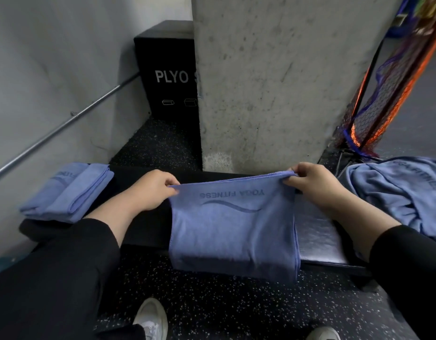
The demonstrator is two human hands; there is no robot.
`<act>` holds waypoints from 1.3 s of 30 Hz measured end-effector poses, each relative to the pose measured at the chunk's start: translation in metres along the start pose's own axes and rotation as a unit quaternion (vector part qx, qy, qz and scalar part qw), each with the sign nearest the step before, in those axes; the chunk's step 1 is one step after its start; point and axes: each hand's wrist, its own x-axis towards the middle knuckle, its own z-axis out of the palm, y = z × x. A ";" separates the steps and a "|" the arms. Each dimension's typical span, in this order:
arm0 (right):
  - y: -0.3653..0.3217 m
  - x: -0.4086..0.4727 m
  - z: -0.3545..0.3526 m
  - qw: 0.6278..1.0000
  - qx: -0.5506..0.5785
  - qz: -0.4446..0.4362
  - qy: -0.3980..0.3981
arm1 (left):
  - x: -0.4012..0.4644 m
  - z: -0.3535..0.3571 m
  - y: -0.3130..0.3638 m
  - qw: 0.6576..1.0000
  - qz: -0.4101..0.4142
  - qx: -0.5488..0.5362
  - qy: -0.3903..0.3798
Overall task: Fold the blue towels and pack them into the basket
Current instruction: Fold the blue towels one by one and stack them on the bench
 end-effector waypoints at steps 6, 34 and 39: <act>-0.026 -0.038 -0.017 0.977 0.211 -0.012 -0.011 | -0.035 -0.021 0.014 0.964 0.031 -0.251 0.077; -0.045 0.012 -0.017 0.953 0.234 0.062 0.183 | 0.023 -0.020 0.054 0.970 0.019 -0.167 0.176; 0.001 0.052 0.005 0.978 -0.013 0.111 0.175 | 0.055 0.013 0.048 0.982 -0.029 -0.085 0.167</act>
